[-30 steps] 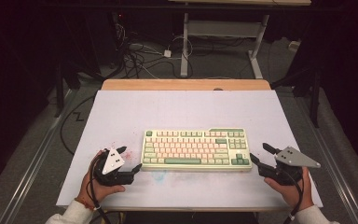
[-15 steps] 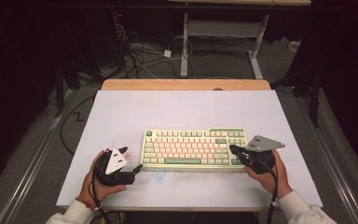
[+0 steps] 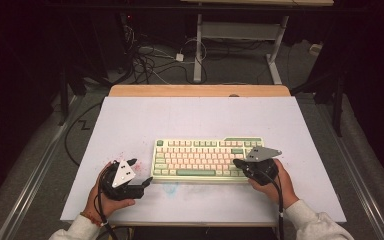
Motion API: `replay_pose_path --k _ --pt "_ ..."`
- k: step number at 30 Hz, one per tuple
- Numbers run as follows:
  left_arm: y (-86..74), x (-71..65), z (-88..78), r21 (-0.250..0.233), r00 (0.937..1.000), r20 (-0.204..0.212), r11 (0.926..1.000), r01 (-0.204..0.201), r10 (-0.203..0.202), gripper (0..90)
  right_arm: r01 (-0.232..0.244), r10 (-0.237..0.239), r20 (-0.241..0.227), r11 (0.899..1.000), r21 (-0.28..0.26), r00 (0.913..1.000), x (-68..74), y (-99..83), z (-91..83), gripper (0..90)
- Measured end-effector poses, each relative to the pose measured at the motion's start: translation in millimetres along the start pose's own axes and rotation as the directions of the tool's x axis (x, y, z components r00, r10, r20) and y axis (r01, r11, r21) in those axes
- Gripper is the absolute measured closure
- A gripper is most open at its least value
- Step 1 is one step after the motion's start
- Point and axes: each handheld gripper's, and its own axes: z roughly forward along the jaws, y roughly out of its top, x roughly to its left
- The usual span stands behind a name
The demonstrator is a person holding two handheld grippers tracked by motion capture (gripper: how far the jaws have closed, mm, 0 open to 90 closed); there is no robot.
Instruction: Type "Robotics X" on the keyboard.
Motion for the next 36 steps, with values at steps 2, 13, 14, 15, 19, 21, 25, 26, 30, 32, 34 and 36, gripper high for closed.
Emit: replay_pose_path --k 2,13,14,15,19,21,25,26,30,32,34,36 --pt "0.1 -0.2 0.2 0.0 1.0 0.003 1.0 -0.002 0.002 20.4 -0.001 0.001 -0.004 1.0 0.011 1.0 -0.2 -1.2 3.1 90.0" --pt "1.3 -0.3 -2.1 -0.013 0.9998 0.011 0.9998 -0.013 0.013 29.5 -0.006 0.006 0.004 1.0 0.03 1.0 -0.8 -7.1 8.3 90.0" --pt "2.6 -0.1 -5.2 -0.027 0.9999 0.015 0.9996 -0.005 0.005 37.0 -0.007 0.007 0.001 0.999 0.031 1.0 -1.4 -6.9 8.1 90.0" --pt "3.8 1.0 -6.5 -0.045 0.9997 0.022 0.999 -0.002 0.003 39.2 -0.007 0.007 -0.001 0.999 0.031 1.0 -1.8 -6.8 8.1 90.0" --pt "6.4 3.3 -7.2 -0.023 0.9976 0.067 0.9996 0.019 -0.017 52.6 -0.013 0.013 0.003 1.0 0.029 0.9999 -0.9 -7.7 8.0 90.0" --pt "6.9 3.8 -7.1 -0.015 0.9963 0.085 0.9998 0.014 -0.013 65.9 -0.005 0.005 0.005 1.0 0.027 1.0 -0.6 -7.9 7.9 90.0" --pt "11.5 4.6 -5.9 0.007 0.9901 0.14 1.0 -0.001 0.0 83.2 -0.005 0.005 0.01 1.0 0.024 0.9999 0.4 -8.7 7.6 90.0" --pt "12.7 5.0 -5.2 0.012 0.9901 0.14 0.9999 -0.001 0.0 85.4 -0.005 0.005 0.01 1.0 0.024 0.9999 0.6 -8.7 7.5 90.0" --pt "17.8 5.8 -1.5 0.043 0.989 0.148 0.9991 0.003 -0.01 87.9 -0.005 0.005 0.014 1.0 0.02 0.9999 1.3 -9.3 7.5 90.0" --pt "20.7 5.5 1.7 0.065 0.9902 0.139 0.9979 0.003 -0.012 88.0 0.0 -0.001 0.018 1.0 0.02 0.9998 1.8 -9.2 7.6 90.0" --pt "24.7 5.8 5.3 0.088 0.9881 0.153 0.9961 0.002 -0.015 88.0 0.003 -0.003 0.02 1.0 0.02 0.9998 2.0 -9.3 7.6 90.0" --pt "29.5 4.4 8.0 0.096 0.9894 0.145 0.9954 -0.008 -0.006 88.0 0.001 -0.002 0.019 1.0 0.018 0.9998 1.9 -9.7 7.5 90.0"
